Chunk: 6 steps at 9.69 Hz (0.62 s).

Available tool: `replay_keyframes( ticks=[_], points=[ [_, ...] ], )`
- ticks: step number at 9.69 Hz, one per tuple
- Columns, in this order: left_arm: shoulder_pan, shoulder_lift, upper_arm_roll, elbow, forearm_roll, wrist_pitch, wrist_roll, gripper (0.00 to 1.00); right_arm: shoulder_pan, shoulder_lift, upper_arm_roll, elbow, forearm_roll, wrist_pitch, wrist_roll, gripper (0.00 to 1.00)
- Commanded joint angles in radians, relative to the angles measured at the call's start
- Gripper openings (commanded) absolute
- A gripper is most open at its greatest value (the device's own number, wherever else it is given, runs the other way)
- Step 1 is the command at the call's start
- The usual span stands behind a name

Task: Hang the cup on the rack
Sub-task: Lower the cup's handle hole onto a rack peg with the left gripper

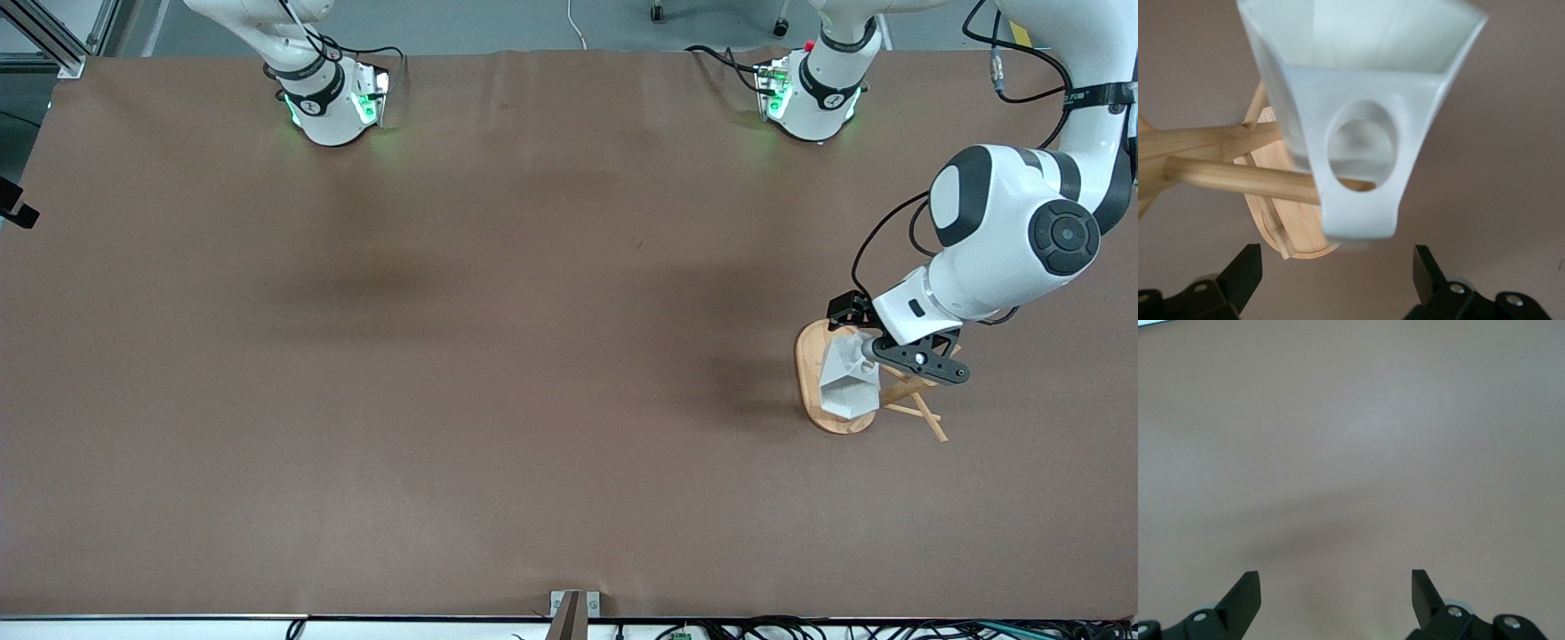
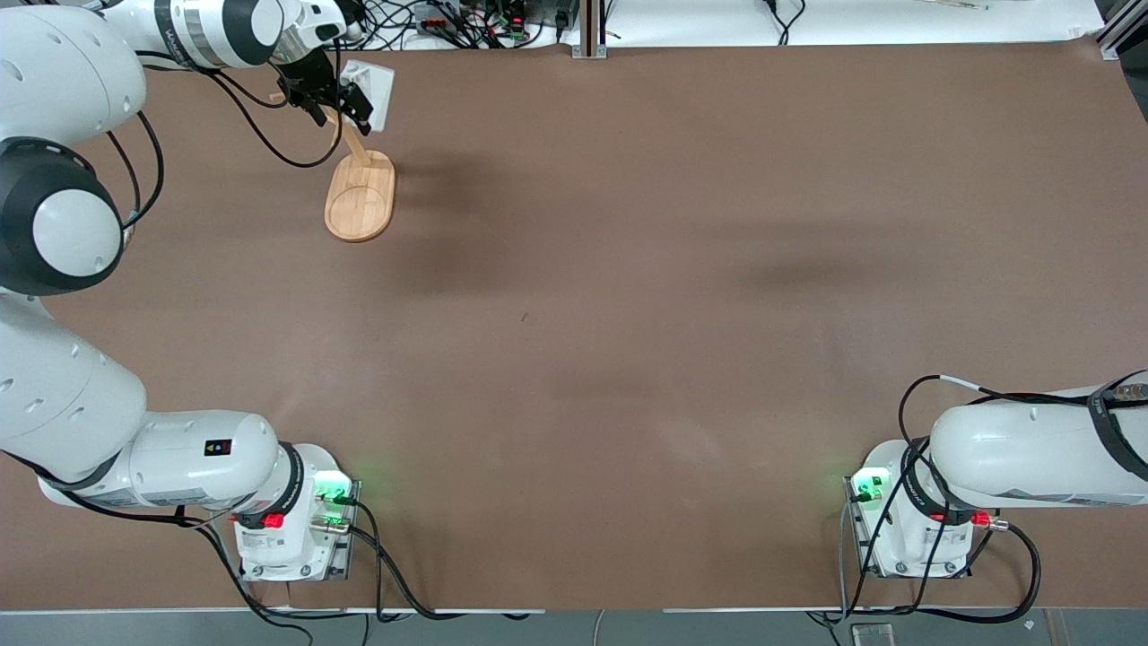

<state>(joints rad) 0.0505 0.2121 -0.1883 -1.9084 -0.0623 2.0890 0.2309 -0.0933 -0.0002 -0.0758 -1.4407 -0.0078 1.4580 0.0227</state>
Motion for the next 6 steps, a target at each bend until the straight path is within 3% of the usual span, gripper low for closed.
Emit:
replay_keyframes(
  ticks=[1, 6],
  points=[
    [-0.008, 0.013, 0.007, -0.009, -0.016, 0.013, -0.002, 1.0, -0.002, -0.021, 0.001, -0.024, 0.014, 0.012, -0.006, 1.0],
    [-0.009, -0.007, 0.007, 0.012, -0.016, -0.01, -0.024, 1.0, 0.0, -0.021, 0.004, -0.023, 0.014, 0.015, -0.006, 1.0]
  ],
)
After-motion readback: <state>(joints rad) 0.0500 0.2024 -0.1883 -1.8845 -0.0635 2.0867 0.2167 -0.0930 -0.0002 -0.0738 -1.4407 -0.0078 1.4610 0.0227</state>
